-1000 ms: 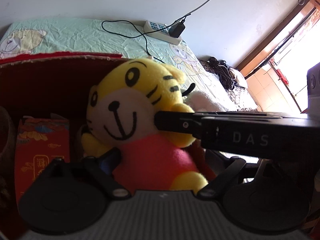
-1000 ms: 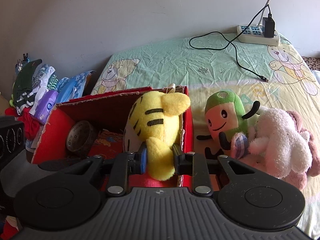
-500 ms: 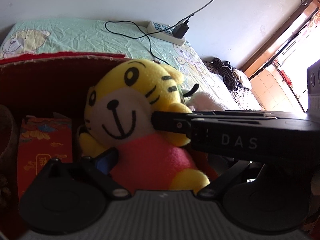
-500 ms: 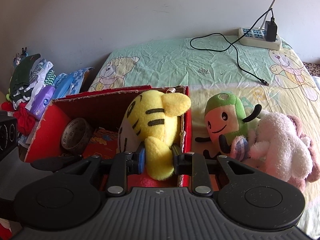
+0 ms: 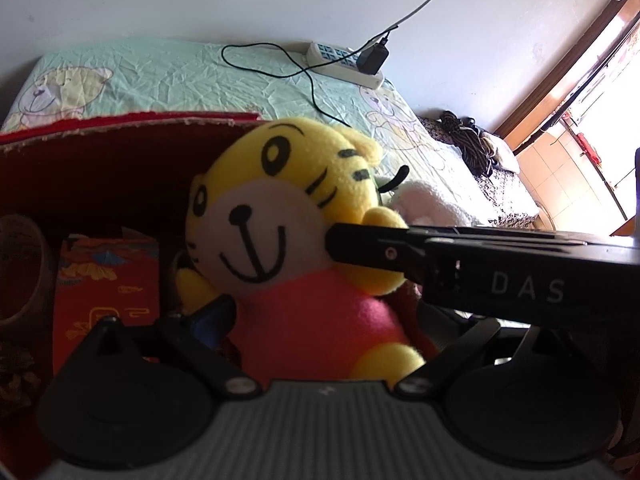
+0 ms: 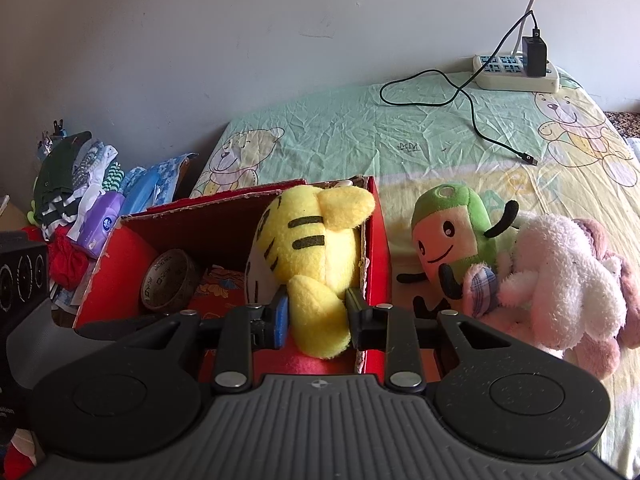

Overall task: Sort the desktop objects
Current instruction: 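Open the right gripper to release the tiger plush inside the box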

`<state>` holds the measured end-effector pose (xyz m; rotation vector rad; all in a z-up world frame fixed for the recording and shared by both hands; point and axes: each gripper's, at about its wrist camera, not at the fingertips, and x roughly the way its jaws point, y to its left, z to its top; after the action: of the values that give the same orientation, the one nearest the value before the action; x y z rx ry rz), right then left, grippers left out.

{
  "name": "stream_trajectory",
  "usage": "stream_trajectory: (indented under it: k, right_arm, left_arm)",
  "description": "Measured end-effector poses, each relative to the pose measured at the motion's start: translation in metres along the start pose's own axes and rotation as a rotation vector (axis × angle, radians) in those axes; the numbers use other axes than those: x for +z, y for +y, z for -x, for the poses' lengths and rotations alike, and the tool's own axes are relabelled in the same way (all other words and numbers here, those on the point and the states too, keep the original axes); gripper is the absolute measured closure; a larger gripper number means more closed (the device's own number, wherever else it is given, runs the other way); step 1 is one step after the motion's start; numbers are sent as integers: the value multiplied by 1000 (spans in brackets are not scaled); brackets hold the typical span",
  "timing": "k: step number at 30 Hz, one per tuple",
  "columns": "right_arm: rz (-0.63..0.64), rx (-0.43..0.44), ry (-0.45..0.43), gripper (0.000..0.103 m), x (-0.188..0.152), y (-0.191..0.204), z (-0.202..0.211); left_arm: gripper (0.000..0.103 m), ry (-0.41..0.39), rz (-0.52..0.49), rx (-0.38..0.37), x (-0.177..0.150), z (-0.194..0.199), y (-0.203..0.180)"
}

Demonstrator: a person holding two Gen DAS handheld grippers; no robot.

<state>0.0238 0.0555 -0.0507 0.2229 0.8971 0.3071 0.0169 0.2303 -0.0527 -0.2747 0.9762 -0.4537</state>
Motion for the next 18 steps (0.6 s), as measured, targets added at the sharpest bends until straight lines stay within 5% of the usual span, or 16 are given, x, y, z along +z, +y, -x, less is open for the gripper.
stream_trajectory:
  k: [18]
  right_arm:
    - [-18, -4, -1, 74, -14, 1, 8]
  left_arm:
    - [6, -12, 13, 150, -9, 17, -6]
